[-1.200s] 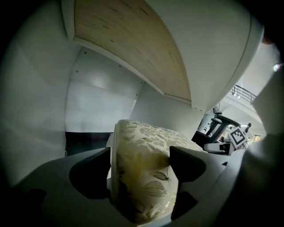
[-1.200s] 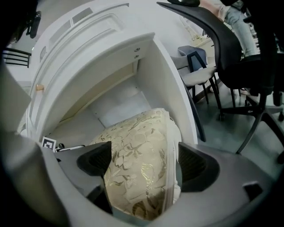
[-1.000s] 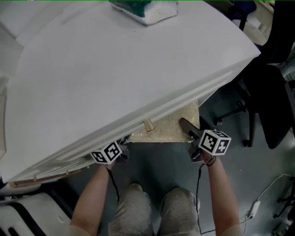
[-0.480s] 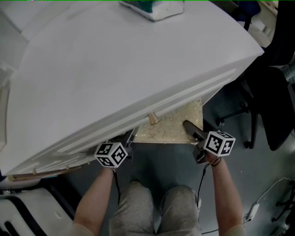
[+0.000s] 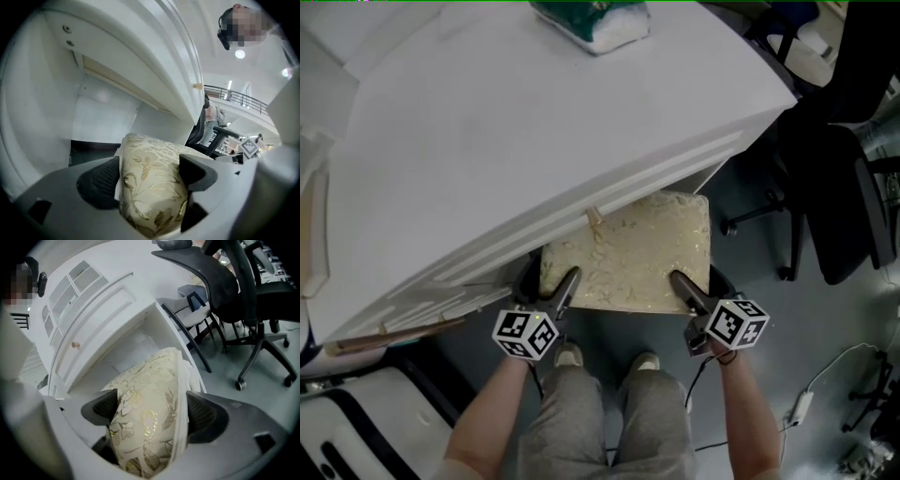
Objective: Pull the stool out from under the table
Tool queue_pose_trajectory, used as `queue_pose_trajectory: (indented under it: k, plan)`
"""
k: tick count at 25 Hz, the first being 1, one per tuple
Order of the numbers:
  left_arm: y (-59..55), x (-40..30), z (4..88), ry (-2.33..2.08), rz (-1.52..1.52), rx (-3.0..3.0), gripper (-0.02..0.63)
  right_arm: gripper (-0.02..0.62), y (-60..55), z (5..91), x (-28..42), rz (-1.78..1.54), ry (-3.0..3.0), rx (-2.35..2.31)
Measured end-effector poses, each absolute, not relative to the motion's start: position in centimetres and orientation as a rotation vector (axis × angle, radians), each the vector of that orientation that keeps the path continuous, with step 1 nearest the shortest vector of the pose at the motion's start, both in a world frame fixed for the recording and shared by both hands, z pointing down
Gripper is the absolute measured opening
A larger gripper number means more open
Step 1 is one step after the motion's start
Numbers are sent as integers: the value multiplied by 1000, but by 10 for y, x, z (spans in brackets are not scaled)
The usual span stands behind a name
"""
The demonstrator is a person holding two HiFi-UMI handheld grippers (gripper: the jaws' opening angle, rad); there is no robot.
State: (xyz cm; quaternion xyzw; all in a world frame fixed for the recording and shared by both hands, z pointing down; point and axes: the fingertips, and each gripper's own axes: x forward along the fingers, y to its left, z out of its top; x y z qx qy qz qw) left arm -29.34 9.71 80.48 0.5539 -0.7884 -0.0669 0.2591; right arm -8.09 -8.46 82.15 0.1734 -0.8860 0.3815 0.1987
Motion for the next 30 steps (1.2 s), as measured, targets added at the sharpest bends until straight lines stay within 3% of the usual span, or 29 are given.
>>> queue_pose_trajectory:
  k: [11,30]
  plan:
    - [110,-189,699,-1937,-161,1549,413,474,-45,697,45,1107,-2343,669]
    - [-10,-36,413,-1583,-50,2126,413,474,-35,418,245,1169,-2415,1346]
